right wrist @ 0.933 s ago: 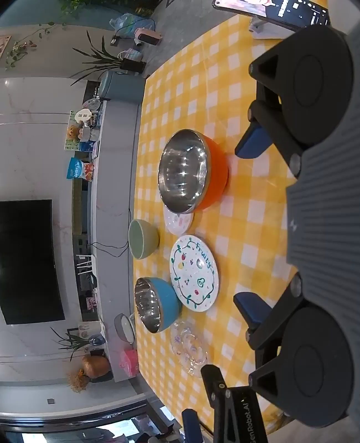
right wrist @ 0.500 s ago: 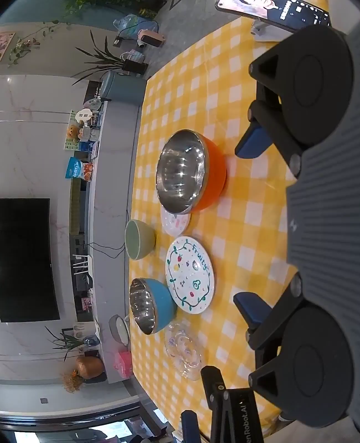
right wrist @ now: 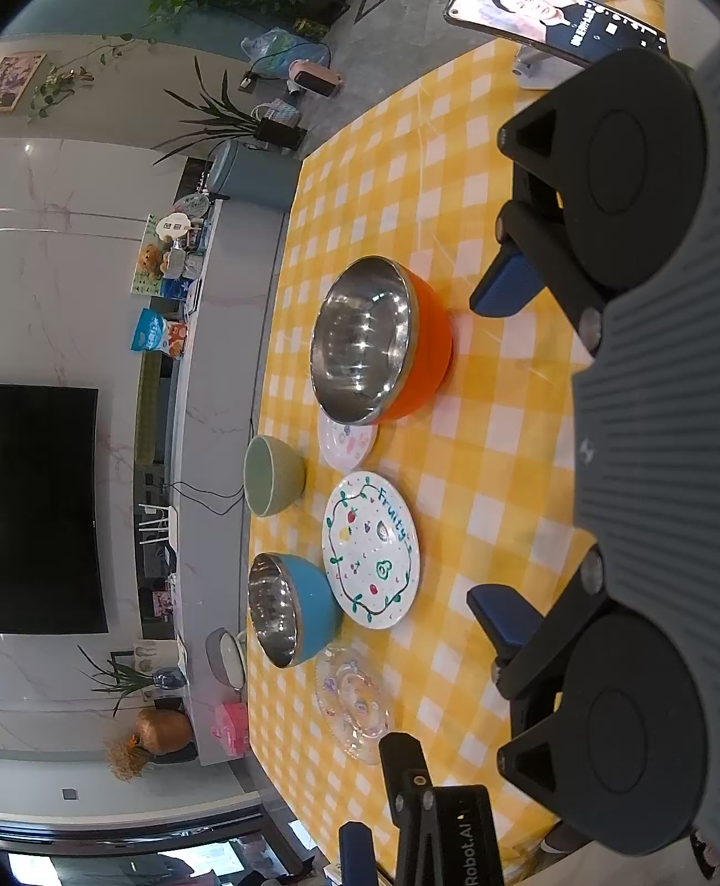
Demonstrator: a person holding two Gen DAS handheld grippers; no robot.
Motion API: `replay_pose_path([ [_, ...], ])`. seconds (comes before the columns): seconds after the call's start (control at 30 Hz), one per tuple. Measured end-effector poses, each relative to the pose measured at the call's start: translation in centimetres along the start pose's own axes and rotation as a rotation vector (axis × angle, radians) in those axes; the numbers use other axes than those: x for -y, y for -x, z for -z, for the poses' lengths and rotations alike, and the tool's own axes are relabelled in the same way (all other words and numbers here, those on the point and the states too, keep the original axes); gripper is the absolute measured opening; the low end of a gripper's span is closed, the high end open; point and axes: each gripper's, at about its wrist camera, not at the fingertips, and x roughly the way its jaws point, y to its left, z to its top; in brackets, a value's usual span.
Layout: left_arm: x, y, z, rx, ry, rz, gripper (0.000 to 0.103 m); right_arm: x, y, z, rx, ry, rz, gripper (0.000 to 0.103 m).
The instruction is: Organize plates and bowls
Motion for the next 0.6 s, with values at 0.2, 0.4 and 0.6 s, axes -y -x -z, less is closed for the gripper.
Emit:
replay_pose_path([
  [0.2,0.05,-0.14,0.00,-0.004,-0.006,-0.004,0.093,-0.03,0.00,0.04,-0.001,0.001,0.001,0.100],
  [0.4,-0.08,-0.16,0.09,-0.004,0.001,-0.010,0.092,-0.10,-0.14,0.07,-0.006,0.006,0.003,0.100],
  [0.6,-0.38,-0.04,0.04,-0.004,0.012,-0.014,0.091,-0.09,-0.14,0.07,-0.006,0.005,0.003,0.100],
])
